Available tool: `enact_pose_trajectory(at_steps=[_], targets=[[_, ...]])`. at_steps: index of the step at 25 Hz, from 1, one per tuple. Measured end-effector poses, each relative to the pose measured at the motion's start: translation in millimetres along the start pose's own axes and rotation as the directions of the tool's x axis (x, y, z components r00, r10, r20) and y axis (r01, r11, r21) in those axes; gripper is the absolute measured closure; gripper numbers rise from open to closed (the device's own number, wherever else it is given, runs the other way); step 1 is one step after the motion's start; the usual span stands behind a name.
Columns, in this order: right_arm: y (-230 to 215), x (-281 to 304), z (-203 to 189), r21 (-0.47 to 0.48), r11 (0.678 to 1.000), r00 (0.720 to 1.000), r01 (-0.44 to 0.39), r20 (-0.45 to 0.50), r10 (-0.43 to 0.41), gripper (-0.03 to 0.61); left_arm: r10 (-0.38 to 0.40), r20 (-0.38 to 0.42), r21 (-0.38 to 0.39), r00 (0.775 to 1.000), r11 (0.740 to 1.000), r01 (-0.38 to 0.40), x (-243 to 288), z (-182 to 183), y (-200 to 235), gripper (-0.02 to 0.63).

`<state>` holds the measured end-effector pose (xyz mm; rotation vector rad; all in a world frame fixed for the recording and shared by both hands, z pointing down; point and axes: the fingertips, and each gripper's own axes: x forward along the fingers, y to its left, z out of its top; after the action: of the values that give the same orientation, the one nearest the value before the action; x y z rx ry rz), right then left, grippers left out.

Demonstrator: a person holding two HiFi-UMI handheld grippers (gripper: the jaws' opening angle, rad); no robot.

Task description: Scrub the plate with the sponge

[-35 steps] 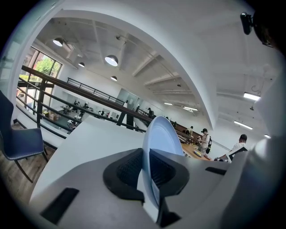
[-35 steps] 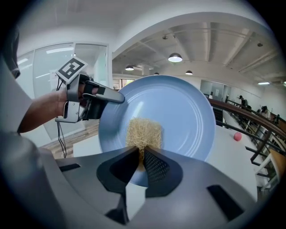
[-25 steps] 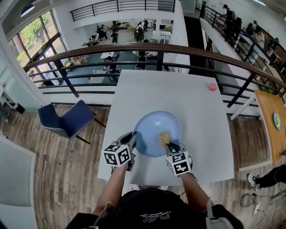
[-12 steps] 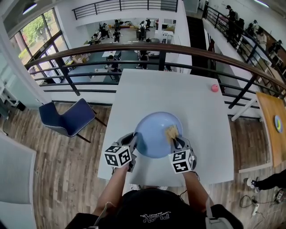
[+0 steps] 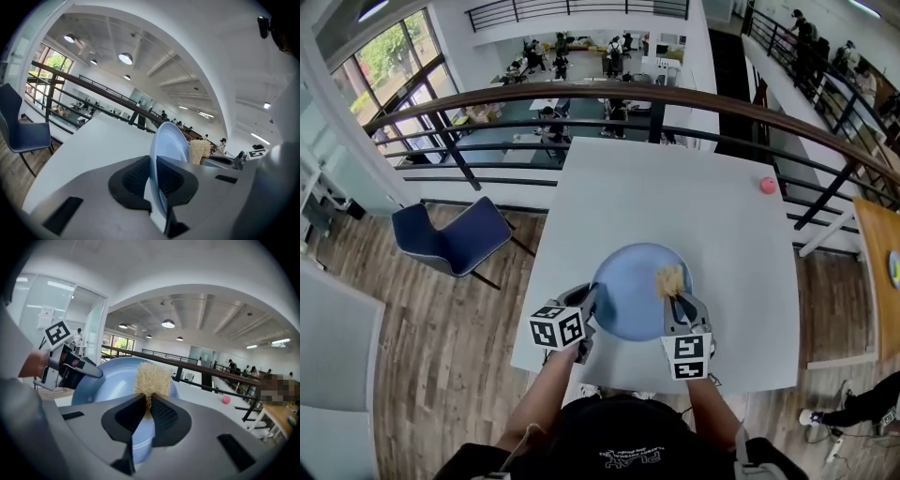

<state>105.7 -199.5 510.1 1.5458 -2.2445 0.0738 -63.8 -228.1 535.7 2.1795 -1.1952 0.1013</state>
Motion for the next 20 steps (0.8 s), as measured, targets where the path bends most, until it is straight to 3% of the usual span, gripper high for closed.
enact_pose_trajectory(at_steps=[7,14,20], targets=[[20.7,11.9,-35.4,0.063,0.993,0.993,-0.098,-0.063,0.102,0.534,0.003,-0.099,-0.150,0.995,0.989,-0.018,12.3,-54.3,20.1,0.575],[38.6,23.2,-75.9,0.082,0.985,0.981,-0.149,-0.115,0.158,0.534,0.034,-0.221,-0.161,0.975,0.984,-0.071,24.4,-116.8,33.0,0.575],[43.4,26.8,-110.8,0.107,0.978,0.964,-0.176,-0.182,0.194,0.534,0.027,-0.295,-0.231,0.955,0.968,-0.099,36.2,-166.2,40.1,0.575]])
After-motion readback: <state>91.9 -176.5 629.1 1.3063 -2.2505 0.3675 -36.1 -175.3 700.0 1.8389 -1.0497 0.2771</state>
